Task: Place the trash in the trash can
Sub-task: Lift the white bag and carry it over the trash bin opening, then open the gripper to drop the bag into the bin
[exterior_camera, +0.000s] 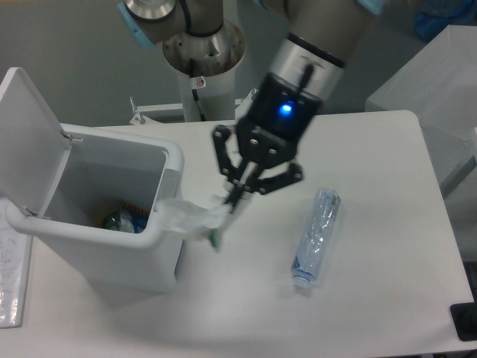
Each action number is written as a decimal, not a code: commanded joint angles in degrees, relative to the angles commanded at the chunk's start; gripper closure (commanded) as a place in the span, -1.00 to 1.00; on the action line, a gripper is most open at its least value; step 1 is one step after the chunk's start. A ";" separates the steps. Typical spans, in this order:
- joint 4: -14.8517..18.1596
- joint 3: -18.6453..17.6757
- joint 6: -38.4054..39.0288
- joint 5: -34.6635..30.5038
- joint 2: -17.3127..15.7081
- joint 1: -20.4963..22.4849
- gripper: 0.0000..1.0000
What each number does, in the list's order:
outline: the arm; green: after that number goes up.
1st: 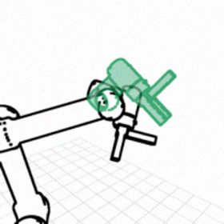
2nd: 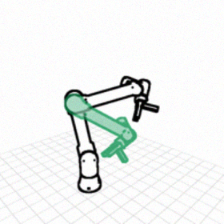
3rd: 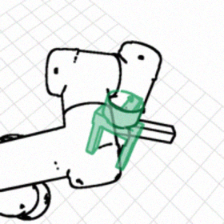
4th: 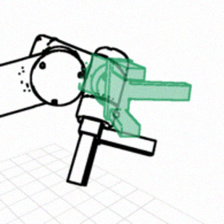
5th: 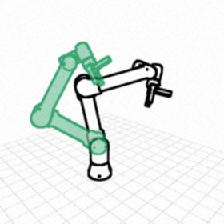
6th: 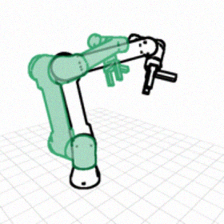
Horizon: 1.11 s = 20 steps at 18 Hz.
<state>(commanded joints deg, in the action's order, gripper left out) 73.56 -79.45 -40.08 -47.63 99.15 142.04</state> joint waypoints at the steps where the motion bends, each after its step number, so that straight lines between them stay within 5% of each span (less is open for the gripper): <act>1: 0.00 -0.62 0.44 0.00 -0.35 -1.06 1.00; 5: 0.09 -2.99 1.41 -0.27 -2.20 -4.84 0.83; 7: -0.09 -4.74 1.50 -0.27 -2.99 -5.81 0.39; 9: -0.44 -6.33 0.71 -0.27 -3.61 -5.90 -0.70; 11: -0.35 -6.60 0.71 -0.27 -3.61 -5.90 -0.97; 16: -0.52 -5.99 0.97 -0.27 -3.17 -5.03 -1.00; 20: -5.26 -4.67 1.15 -0.18 0.42 1.29 -1.00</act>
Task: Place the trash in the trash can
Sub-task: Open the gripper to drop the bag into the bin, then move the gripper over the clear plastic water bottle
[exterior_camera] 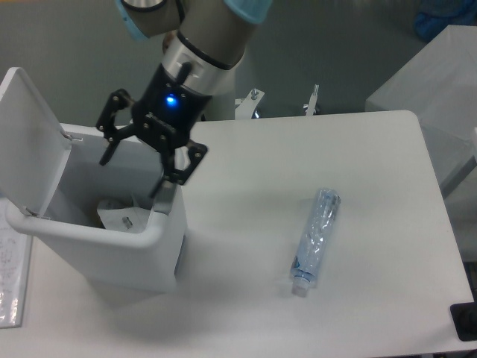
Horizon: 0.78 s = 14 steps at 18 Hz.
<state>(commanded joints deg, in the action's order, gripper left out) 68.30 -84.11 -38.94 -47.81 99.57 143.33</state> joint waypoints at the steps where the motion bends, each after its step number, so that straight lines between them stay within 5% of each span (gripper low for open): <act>1: -0.79 0.26 -0.17 -0.09 1.23 1.32 -1.00; 4: -1.59 2.89 -0.53 -0.52 5.53 3.79 -1.00; 9: -1.68 7.56 -1.58 -10.61 14.06 5.46 -1.00; 14: -1.33 6.42 -3.87 -22.57 18.81 4.33 -1.00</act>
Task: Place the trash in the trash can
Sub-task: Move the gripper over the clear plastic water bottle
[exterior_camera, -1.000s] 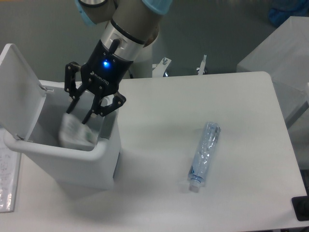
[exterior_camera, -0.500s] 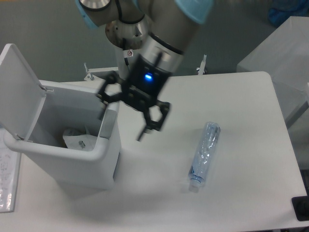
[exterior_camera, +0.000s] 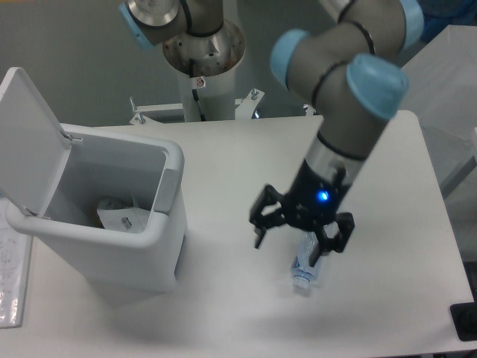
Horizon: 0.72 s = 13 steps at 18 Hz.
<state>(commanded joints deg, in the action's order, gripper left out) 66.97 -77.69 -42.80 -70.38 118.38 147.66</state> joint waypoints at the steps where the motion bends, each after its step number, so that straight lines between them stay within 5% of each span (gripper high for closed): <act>1: -0.26 0.17 0.00 -1.68 1.14 -0.70 -1.00; 9: -0.70 1.93 -0.97 -16.01 6.95 -4.92 -1.00; 13: -4.82 2.02 -0.97 -23.03 9.23 -6.94 -1.00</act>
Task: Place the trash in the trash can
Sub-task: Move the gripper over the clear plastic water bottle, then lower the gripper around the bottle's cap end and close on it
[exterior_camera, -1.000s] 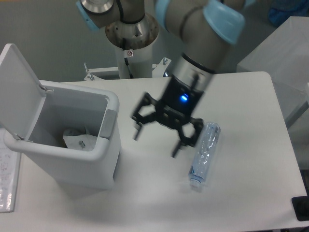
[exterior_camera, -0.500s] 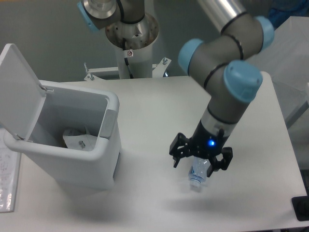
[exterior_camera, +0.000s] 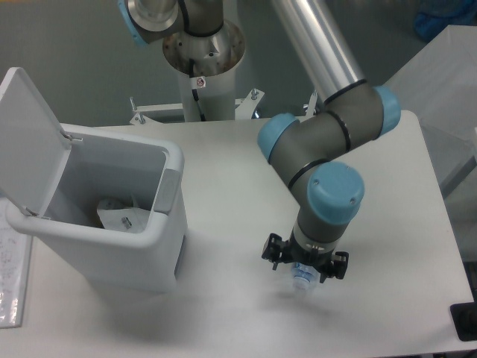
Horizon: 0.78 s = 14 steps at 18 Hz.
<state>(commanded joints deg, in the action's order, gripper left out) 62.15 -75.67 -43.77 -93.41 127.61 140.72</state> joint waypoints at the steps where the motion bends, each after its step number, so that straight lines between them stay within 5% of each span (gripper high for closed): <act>1: -0.71 0.09 -0.09 -0.97 0.88 -0.27 -1.00; 14: -1.33 1.06 -0.09 -10.56 5.46 -3.78 -0.71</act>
<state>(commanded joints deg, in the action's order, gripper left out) 60.82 -74.62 -43.86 -103.97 133.07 136.94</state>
